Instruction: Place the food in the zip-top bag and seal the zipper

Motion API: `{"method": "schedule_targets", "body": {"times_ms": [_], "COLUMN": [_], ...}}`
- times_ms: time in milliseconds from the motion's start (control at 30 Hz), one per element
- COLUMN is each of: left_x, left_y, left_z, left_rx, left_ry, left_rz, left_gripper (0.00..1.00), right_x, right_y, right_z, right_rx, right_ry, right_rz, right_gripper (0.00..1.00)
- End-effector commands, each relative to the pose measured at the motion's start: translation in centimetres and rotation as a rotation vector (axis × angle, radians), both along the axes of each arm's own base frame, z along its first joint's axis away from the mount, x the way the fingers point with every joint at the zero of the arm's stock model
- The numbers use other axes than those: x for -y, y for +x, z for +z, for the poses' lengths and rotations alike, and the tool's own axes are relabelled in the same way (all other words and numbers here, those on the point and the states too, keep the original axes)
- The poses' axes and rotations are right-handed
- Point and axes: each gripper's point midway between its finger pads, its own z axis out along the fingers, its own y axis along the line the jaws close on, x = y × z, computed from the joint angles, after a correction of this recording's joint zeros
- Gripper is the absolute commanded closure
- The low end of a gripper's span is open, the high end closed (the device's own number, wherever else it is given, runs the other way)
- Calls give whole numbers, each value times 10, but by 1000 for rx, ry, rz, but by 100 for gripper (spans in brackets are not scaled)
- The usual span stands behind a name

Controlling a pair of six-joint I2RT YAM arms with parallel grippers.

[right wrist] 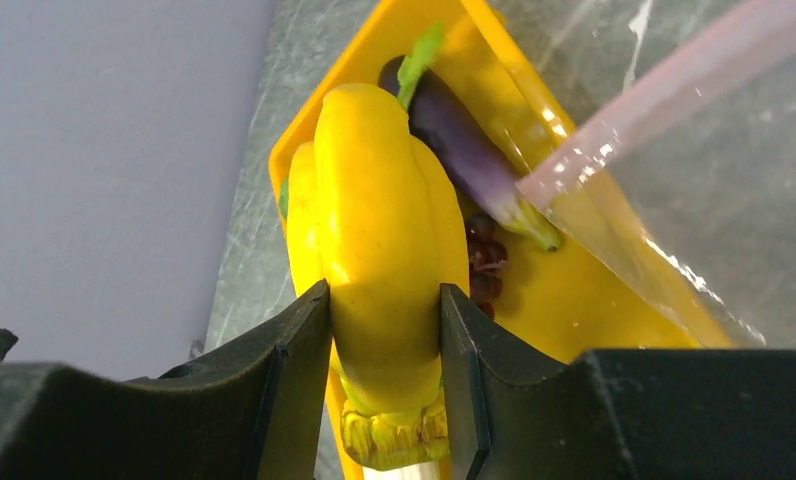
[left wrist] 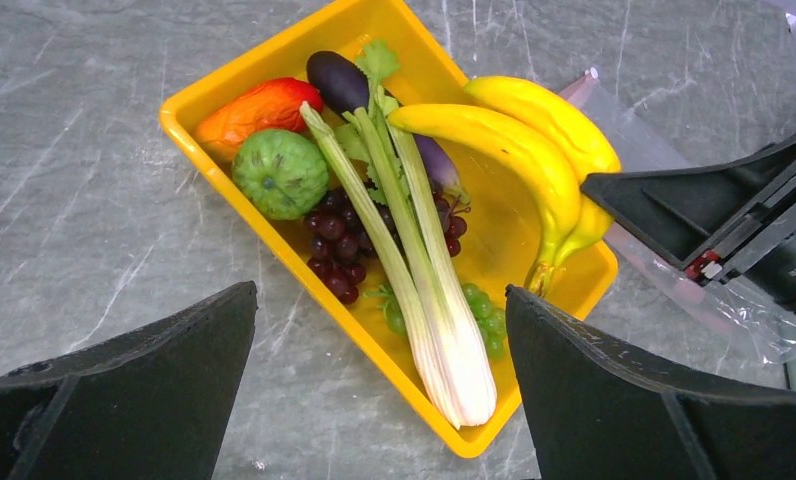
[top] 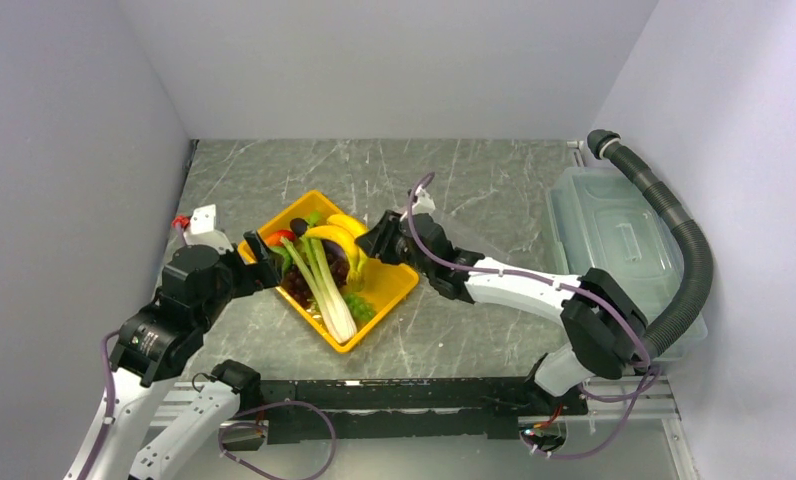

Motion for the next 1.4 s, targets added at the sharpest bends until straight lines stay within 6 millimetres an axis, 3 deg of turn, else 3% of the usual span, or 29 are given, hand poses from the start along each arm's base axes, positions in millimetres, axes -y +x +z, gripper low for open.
{"method": "schedule_targets", "body": {"times_ms": [0, 167, 333, 433, 600, 733, 933, 1367], "left_x": [7, 8, 10, 10, 9, 11, 12, 17], "left_y": [2, 1, 2, 2, 1, 2, 2, 4], "left_z": [6, 4, 2, 1, 1, -2, -5, -12], "left_rx": [39, 35, 33, 29, 29, 22, 11, -14], "left_ry": [-6, -8, -15, -15, -15, -21, -29, -50], "left_rz": [-46, -51, -55, -58, -55, -54, -54, -58], "left_gripper": [0, 0, 0, 0, 0, 0, 0, 0], "right_x": [1, 14, 14, 11, 6, 5, 14, 29], "right_y": [-2, -7, -13, -17, -25, -28, -31, -37], "right_z": [37, 13, -9, -21, -31, -32, -30, 4], "right_rx": [-1, -38, -84, -102, -109, -97, -72, 45], "right_ry": [228, 238, 231, 210, 178, 137, 83, -137], "right_rz": [-81, -153, -169, -166, -161, -166, -185, -114], "right_gripper": [100, 100, 98, 80, 63, 45, 35, 30]}}
